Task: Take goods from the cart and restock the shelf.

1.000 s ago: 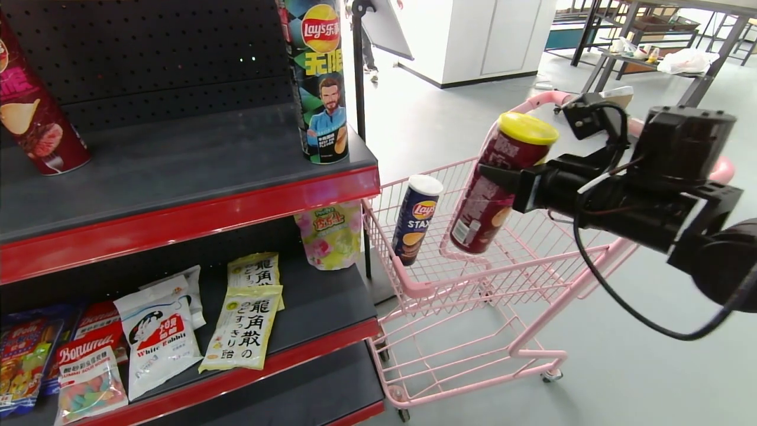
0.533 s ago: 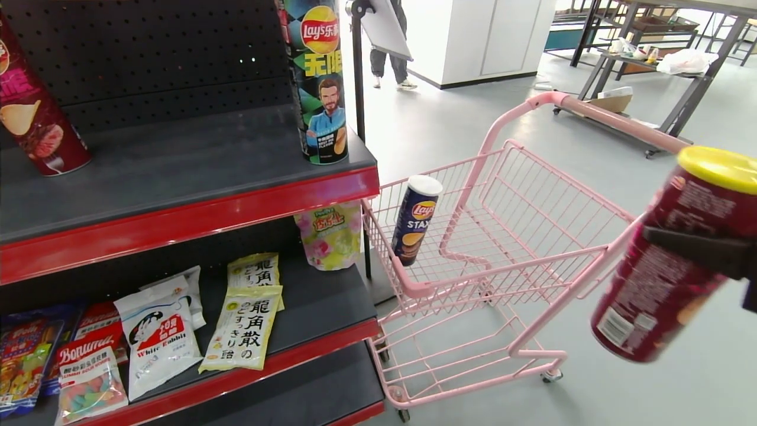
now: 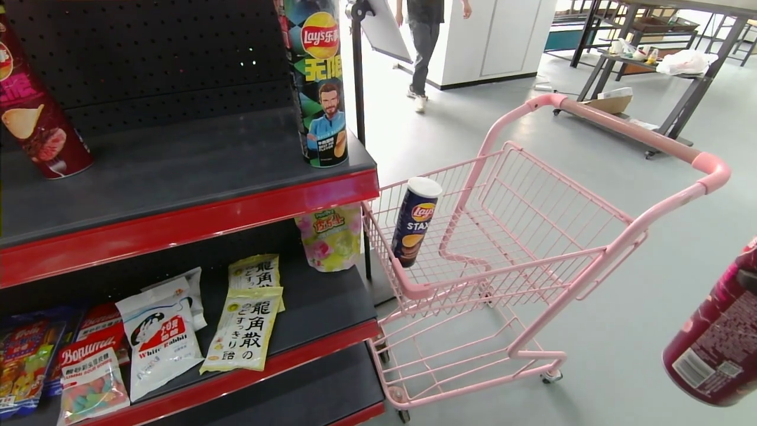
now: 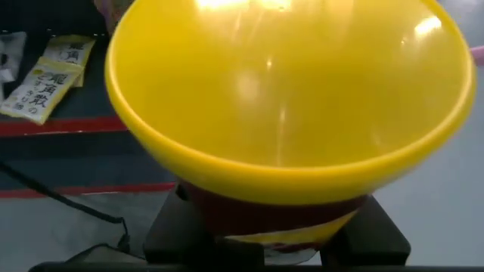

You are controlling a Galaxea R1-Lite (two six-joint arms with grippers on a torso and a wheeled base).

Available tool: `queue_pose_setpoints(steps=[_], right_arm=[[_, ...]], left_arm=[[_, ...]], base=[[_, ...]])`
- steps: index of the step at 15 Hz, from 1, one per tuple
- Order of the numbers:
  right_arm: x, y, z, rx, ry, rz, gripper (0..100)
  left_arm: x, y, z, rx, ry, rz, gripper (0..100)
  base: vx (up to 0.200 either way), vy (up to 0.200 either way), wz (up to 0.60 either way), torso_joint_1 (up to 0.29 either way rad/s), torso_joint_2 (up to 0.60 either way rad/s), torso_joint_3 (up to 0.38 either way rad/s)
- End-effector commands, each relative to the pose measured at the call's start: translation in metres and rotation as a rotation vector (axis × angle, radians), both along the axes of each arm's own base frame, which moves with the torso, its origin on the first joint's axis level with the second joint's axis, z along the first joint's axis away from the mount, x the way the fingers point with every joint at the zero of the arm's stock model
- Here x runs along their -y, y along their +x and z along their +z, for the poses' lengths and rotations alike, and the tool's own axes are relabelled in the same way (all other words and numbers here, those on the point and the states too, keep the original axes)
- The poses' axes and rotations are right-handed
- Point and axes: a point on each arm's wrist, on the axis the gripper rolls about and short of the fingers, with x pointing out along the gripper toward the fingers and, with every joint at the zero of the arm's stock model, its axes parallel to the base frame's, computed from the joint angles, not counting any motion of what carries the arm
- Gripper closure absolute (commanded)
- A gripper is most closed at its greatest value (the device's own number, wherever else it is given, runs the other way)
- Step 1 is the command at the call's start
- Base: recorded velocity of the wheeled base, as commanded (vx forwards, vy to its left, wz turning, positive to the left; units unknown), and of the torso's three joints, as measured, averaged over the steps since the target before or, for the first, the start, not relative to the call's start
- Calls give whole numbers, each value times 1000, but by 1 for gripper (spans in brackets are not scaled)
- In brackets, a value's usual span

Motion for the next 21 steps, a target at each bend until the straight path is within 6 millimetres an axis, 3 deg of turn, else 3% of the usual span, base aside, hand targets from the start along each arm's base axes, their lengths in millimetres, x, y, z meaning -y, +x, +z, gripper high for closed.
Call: queue_pose_setpoints(steps=[1,14,21], right_arm=[[-1,-3,4,16,18,73,100],[-13,33,-5,-71,-35,112,100],[-14,39,-16,-107,-74,117,100]], left_arm=[[0,0,0,-1,0,0,0],[0,0,0,-1,1,0,0],[0,0,0,-1,0,0,0]], base=[[0,0,0,105,-344,-217],[0,0,0,206,-534,-330],[0,0,86,90,-197,-119]])
